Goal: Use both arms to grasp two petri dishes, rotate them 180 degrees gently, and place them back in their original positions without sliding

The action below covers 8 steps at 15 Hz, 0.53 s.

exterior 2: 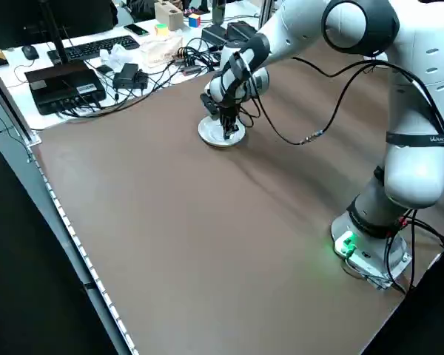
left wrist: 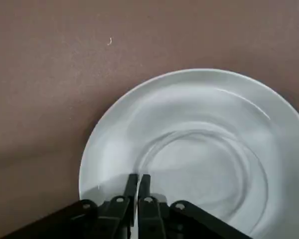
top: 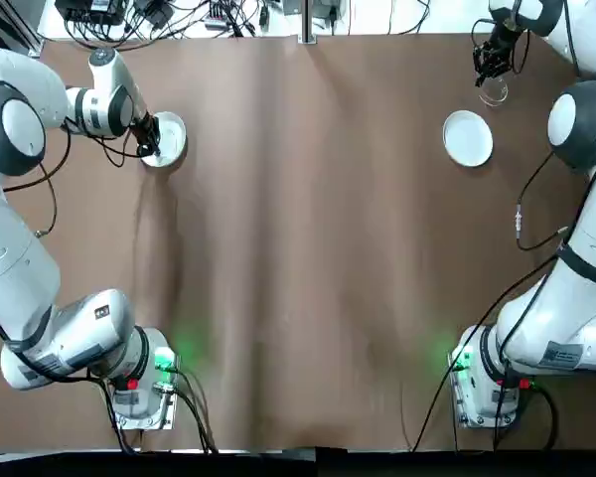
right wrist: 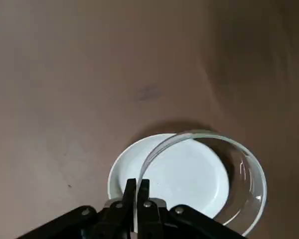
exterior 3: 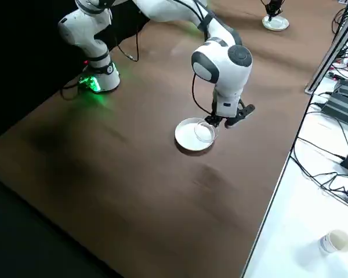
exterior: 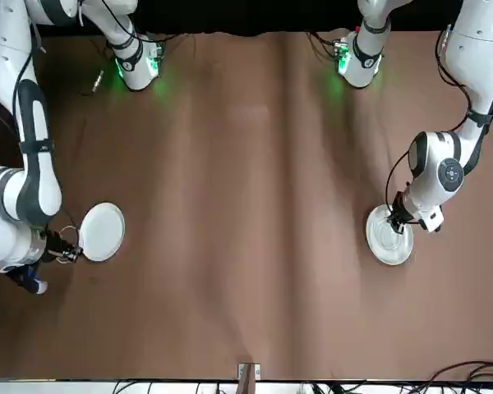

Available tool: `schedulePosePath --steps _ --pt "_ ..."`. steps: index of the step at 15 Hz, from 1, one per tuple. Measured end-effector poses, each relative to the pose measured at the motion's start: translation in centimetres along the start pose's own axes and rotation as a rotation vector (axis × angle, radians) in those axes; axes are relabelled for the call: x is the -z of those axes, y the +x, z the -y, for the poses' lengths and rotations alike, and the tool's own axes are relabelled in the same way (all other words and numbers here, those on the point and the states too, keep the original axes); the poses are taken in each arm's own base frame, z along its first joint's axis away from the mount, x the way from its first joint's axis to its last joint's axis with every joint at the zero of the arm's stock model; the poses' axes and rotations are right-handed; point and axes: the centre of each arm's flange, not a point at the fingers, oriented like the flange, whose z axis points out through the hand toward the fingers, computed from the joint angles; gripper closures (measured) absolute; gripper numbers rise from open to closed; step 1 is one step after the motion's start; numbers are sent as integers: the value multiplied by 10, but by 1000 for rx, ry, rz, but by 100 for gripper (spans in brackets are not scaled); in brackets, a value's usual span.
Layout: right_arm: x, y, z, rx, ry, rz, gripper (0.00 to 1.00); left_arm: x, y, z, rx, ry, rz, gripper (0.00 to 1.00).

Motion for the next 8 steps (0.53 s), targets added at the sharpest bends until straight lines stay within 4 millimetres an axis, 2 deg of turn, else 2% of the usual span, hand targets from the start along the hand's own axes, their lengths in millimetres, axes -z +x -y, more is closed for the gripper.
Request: schedulePosePath --steps 4,5,8 --pt "0 0 -2 164 -1 0 96 0 -1 0 -3 -1 0 96" --pt "0 0 -2 206 -2 7 96 1 -1 -1 -3 -2 -1 92" --pt "-7 -8 -3 350 0 81 96 4 -1 -2 -3 -9 -4 65"
